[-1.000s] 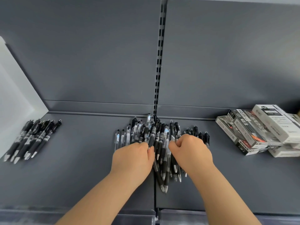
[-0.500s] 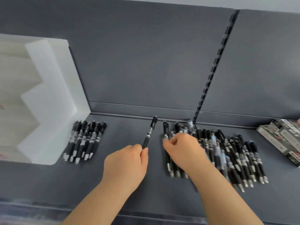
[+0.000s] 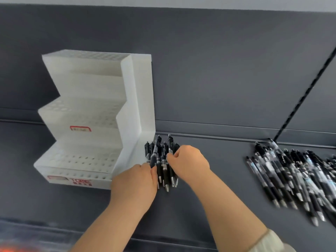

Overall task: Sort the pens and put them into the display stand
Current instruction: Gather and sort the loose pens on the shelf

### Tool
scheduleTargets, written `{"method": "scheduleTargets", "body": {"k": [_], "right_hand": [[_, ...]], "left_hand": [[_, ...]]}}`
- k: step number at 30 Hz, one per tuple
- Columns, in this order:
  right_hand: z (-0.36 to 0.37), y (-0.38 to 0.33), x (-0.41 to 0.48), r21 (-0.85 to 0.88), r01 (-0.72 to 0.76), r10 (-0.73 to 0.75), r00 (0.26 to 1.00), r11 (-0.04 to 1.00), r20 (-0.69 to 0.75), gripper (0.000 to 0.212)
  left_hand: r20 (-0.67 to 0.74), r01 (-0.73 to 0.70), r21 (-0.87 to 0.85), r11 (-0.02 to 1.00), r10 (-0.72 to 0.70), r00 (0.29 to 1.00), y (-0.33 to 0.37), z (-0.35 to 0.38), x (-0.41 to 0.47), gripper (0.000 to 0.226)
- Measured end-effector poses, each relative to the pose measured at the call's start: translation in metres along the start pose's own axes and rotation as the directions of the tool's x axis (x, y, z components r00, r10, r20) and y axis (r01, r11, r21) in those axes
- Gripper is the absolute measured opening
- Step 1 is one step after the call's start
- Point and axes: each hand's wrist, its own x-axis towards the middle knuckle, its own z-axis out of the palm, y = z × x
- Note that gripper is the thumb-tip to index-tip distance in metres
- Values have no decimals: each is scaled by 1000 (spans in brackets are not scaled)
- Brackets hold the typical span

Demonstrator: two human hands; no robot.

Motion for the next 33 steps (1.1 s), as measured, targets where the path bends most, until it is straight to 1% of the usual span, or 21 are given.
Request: {"method": "scheduleTargets", "body": {"k": [5,9,15,19,23,25,29,31,33], "right_hand": [[18,-14,4,-60,-38,37,999,997,-20,46],[19,-14,6,-84,-69,65,997,994,-46,46],[13,-5,4,-90,-97,89,992,991,-87,43],[7,7,-2,-93,-120,111,989,988,-93,40],[-8,25,-10,-115,-133,120,987,984,-110,42],[-19,37,-13,-118,-122,107,987,985,-122,41],[-43,68,-22,-140,-78,58,988,987,-143,37],[-57,87,-27,-153,-58,36,989,987,-145,34],[-72,110,-34,-169,-40,16,989,985,-144,33]], "left_hand": [[84,-79,32,996,76,994,-20,9,3,39],[100,-110,-2,994,110,989,-23,5,8,43],[25,-181,-10,983,181,983,-10,-4,13,42],[-35,-214,-56,975,212,977,5,-5,15,37],[-160,-249,-99,963,232,959,27,-5,16,32],[-192,-269,-127,955,243,951,41,-7,15,31],[-218,-310,-107,945,282,934,80,-8,18,22],[-191,-323,-78,943,304,933,104,-7,20,25],[-168,-307,-48,950,295,941,131,-2,17,26]]}}
